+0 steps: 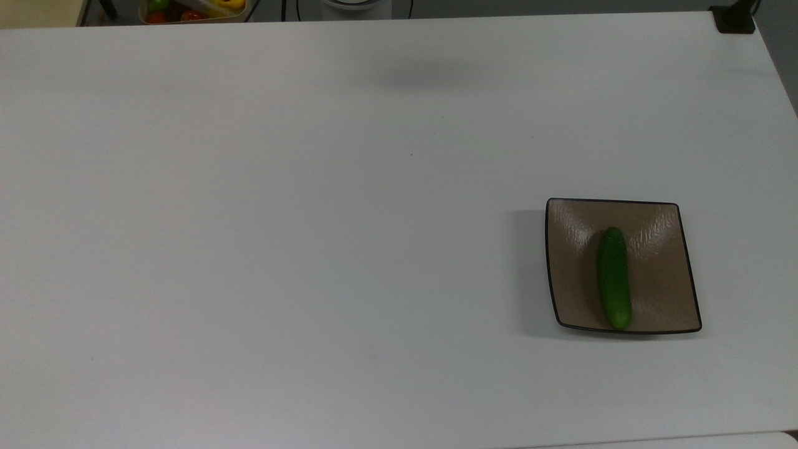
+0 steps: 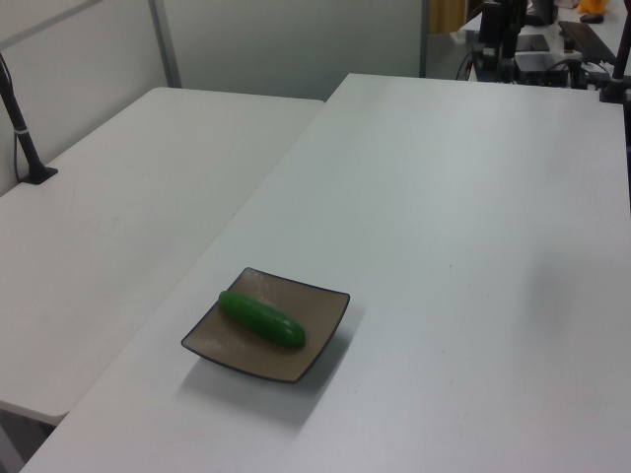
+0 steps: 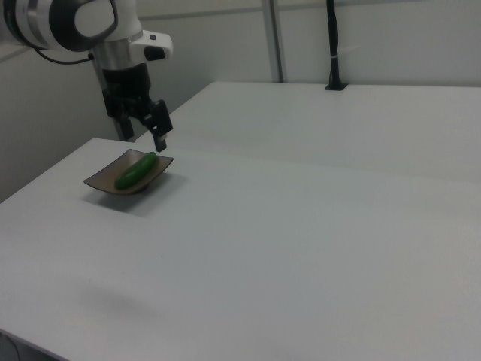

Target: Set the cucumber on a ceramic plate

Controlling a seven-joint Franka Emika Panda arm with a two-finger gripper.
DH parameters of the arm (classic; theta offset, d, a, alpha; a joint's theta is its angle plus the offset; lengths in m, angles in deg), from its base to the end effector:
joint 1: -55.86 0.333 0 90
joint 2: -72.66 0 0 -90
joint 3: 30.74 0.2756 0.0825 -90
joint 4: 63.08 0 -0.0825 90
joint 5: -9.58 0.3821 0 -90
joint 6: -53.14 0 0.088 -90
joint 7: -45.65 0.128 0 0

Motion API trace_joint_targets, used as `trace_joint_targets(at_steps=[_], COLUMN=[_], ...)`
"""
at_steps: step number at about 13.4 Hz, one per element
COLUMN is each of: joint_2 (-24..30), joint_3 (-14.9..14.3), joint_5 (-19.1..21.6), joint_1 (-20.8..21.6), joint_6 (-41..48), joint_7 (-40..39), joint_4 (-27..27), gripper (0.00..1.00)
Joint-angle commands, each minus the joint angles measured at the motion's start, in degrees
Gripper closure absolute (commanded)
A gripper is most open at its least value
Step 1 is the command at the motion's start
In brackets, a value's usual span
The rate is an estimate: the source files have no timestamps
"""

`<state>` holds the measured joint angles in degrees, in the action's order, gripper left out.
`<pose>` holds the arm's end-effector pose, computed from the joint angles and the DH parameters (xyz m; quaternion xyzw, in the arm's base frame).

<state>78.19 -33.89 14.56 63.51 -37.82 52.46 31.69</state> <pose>0.5260 0.0512 0.5780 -0.9986 0.0201 -0.0103 0.0473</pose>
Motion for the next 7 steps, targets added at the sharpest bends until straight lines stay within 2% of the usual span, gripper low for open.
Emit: trace_joint_targets(at_steps=[1, 7], joint_2=[-1.31, -2.37], joint_3=[0.42, 0.43], joint_5=[-0.68, -0.68], joint_1=[-1.40, -2.02], joint_6=[-8.08, -10.99], joint_7=[-12.68, -13.40], joint_4=[1.82, 1.73], gripper=[0.00, 0.00])
